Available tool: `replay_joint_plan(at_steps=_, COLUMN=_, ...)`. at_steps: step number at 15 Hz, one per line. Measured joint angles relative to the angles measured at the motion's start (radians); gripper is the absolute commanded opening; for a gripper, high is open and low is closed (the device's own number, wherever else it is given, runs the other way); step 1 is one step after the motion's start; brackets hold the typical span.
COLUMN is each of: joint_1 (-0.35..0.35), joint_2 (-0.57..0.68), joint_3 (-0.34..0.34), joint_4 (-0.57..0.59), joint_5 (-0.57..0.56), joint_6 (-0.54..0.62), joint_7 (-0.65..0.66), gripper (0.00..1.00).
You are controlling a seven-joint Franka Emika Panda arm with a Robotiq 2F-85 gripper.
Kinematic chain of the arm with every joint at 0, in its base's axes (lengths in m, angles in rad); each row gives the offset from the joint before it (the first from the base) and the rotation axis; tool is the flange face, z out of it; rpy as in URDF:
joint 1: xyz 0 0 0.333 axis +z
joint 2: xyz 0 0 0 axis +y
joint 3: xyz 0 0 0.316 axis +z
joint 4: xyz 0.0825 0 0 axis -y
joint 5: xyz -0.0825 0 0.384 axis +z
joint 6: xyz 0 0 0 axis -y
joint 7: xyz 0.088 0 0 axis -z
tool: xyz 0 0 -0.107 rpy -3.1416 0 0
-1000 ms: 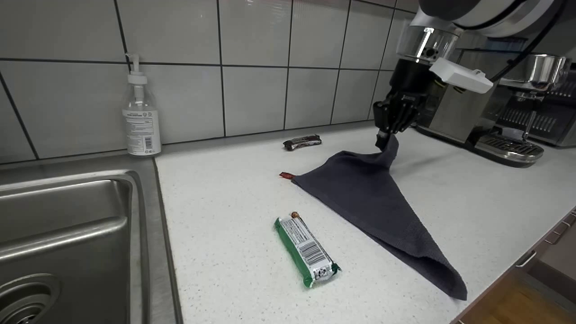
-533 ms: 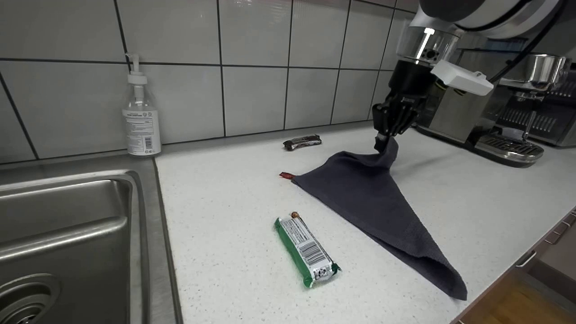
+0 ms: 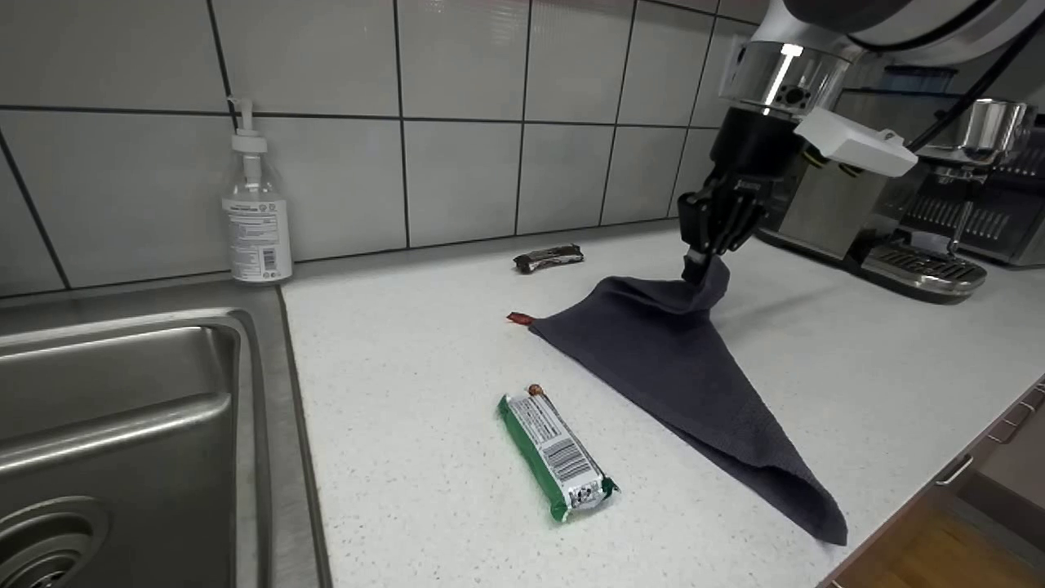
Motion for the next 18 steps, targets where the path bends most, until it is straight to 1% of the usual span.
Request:
replay_joint_plan(at_steps=9, joint_1=0.037, joint_2=-0.068, joint_3=0.000, joint_4=-0.098, joint_5=-0.003, joint_6=0.064, joint_7=0.068, gripper=0.01)
replay_joint_plan(at_steps=18, joint_1=0.104, joint_2=-0.138, joint_3=0.000, joint_4=-0.210, joint_5=-0.041, joint_6=0.097, joint_7=0.248, gripper=0.01)
